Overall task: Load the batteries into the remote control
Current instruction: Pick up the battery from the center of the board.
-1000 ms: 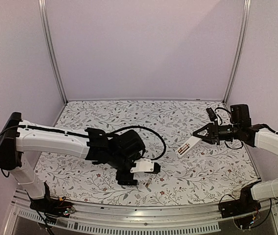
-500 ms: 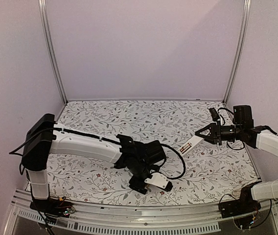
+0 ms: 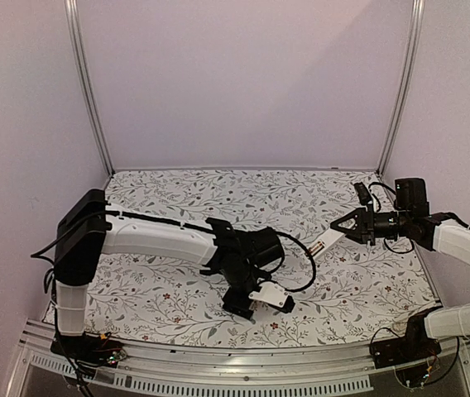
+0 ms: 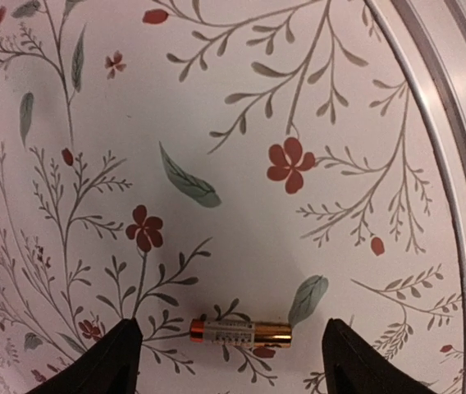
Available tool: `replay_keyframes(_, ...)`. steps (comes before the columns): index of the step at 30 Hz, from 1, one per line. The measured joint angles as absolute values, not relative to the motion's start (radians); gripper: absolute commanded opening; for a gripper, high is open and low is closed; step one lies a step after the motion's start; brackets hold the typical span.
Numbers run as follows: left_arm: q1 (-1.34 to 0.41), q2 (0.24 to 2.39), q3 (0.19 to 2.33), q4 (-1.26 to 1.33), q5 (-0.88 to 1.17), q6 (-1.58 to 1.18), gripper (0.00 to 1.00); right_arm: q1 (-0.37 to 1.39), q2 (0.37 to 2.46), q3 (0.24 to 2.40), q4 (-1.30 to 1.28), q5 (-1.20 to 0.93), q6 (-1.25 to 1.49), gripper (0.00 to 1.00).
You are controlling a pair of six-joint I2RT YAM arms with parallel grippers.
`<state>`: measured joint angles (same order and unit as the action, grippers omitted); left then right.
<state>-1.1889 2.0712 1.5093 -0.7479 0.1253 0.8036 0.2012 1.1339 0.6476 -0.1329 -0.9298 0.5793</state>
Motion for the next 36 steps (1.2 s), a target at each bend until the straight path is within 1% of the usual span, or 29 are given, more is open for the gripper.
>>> replay_keyframes(9,-1.175,2.098,1.511,-0.767,0.135,0.800,0.76,0.200,1.134,0.647,-0.133,-0.931,0.579,0.00)
replay_keyframes(12,-1.175,2.112,1.512,-0.772,0.142,0.800,0.73,0.199,1.134,0.648,-0.133,-0.932,0.579,0.00)
replay_keyframes(18,-1.169,2.125,1.527,-0.780,0.157,0.793,0.65,0.194,1.134,0.647,-0.133,-0.938,0.579,0.00)
replay_keyframes(22,-1.160,2.128,1.532,-0.783,0.161,0.792,0.64,0.193,1.134,0.648,-0.133,-0.939,0.579,0.00)
replay_keyframes(26,-1.147,2.128,1.533,-0.785,0.160,0.791,0.54,0.193,1.134,0.648,-0.133,-0.939,0.579,0.00)
replay_keyframes(27,-1.144,2.128,1.533,-0.786,0.160,0.790,0.54,0.193,1.134,0.648,-0.133,-0.939,0.579,0.00)
replay_keyframes(30,-1.140,2.128,1.533,-0.788,0.160,0.786,0.55,0.193,1.134,0.648,-0.133,-0.939,0.579,0.00)
replay_keyframes(32,-1.140,2.128,1.533,-0.789,0.161,0.785,0.63,0.193,1.134,0.648,-0.133,-0.939,0.579,0.00)
replay_keyframes(34,-1.140,2.128,1.533,-0.790,0.161,0.781,0.67,0.193,1.134,0.648,-0.133,-0.940,0.579,0.00)
replay_keyframes(36,-1.140,2.128,1.533,-0.791,0.160,0.781,0.68,0.193,1.134,0.648,-0.133,-0.941,0.579,0.00)
